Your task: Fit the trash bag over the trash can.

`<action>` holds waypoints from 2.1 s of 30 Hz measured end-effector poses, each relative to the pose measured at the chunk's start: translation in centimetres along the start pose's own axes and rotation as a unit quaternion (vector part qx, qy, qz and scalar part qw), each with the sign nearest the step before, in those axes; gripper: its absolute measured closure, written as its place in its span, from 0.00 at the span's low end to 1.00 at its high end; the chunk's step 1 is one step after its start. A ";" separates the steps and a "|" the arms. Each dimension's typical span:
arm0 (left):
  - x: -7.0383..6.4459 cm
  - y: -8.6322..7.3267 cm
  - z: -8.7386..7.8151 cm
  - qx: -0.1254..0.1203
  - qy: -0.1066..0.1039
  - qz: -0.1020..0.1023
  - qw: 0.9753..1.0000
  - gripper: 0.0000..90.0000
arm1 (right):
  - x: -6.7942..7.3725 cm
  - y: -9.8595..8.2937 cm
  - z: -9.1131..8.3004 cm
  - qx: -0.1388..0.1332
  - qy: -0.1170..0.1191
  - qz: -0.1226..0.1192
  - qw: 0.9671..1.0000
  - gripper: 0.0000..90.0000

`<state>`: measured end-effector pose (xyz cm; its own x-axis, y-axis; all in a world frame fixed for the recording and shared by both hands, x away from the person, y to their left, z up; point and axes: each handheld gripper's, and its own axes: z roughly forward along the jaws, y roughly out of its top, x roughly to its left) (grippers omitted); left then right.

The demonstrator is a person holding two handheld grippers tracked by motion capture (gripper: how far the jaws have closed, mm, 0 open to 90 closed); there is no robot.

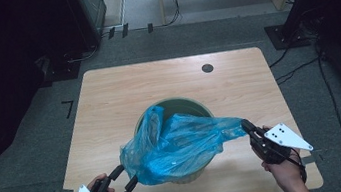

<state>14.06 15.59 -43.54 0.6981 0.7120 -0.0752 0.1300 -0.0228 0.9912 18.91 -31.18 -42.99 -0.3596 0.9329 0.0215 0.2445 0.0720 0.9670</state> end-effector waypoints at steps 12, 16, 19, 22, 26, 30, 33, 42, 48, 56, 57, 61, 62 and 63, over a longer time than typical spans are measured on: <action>0.9 5.0 0.5 -0.049 0.036 -0.057 0.996 0.36 | 0.2 0.5 -0.5 -0.012 0.000 -0.002 1.000 0.99; 0.0 7.2 2.6 -0.010 0.039 -0.056 0.998 0.38 | 0.3 0.5 -0.6 -0.014 0.001 -0.004 1.000 0.99; 0.0 7.8 4.6 0.045 0.057 -0.071 0.995 0.36 | 0.5 0.5 -0.5 -0.013 0.003 -0.008 1.000 0.99; 0.1 7.4 5.6 0.076 0.034 -0.093 0.992 0.37 | 0.6 0.3 -0.5 -0.010 0.004 -0.009 1.000 0.99; -0.3 6.7 5.1 0.082 0.006 -0.089 0.993 0.69 | 0.5 0.2 -0.4 -0.007 0.005 -0.011 1.000 0.99; -0.1 6.6 3.4 0.051 -0.005 -0.084 0.995 0.94 | 0.5 0.2 -0.4 -0.005 0.002 -0.011 1.000 0.99; -0.3 6.3 2.3 0.040 -0.015 -0.064 0.997 0.99 | 0.5 0.2 -0.6 -0.005 -0.001 -0.014 1.000 0.99; -2.5 3.9 0.7 0.042 -0.078 -0.024 0.996 1.00 | 0.3 -0.4 -1.0 0.002 -0.007 -0.018 1.000 0.99; -3.4 1.5 1.6 0.083 -0.127 -0.014 0.988 1.00 | 0.2 -0.4 -1.2 -0.002 -0.005 -0.017 1.000 0.99; -2.2 0.7 3.0 0.121 -0.064 -0.013 0.991 1.00 | 0.8 -0.5 -1.1 -0.003 0.007 -0.027 1.000 0.98; -2.2 0.7 3.0 0.121 -0.064 -0.013 0.991 1.00 | 0.9 -0.5 -1.1 -0.006 0.011 -0.029 0.999 0.98; -2.2 0.7 4.1 0.134 -0.008 0.003 0.991 1.00 | 1.4 -0.5 -1.0 -0.007 0.009 -0.042 0.999 0.98; -2.4 0.9 4.6 0.136 0.014 0.013 0.991 1.00 | 1.7 -0.7 -0.8 -0.003 0.010 -0.051 0.999 0.98; -2.3 1.1 4.8 0.134 0.022 0.011 0.991 1.00 | 1.8 -0.7 -0.7 -0.001 0.010 -0.054 0.999 0.98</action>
<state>15.99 10.57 -42.82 0.6724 0.7389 -0.0441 0.3020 -0.2194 0.9277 17.40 -29.79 -43.46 -0.4008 0.9129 -0.0773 0.2017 0.1702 0.9646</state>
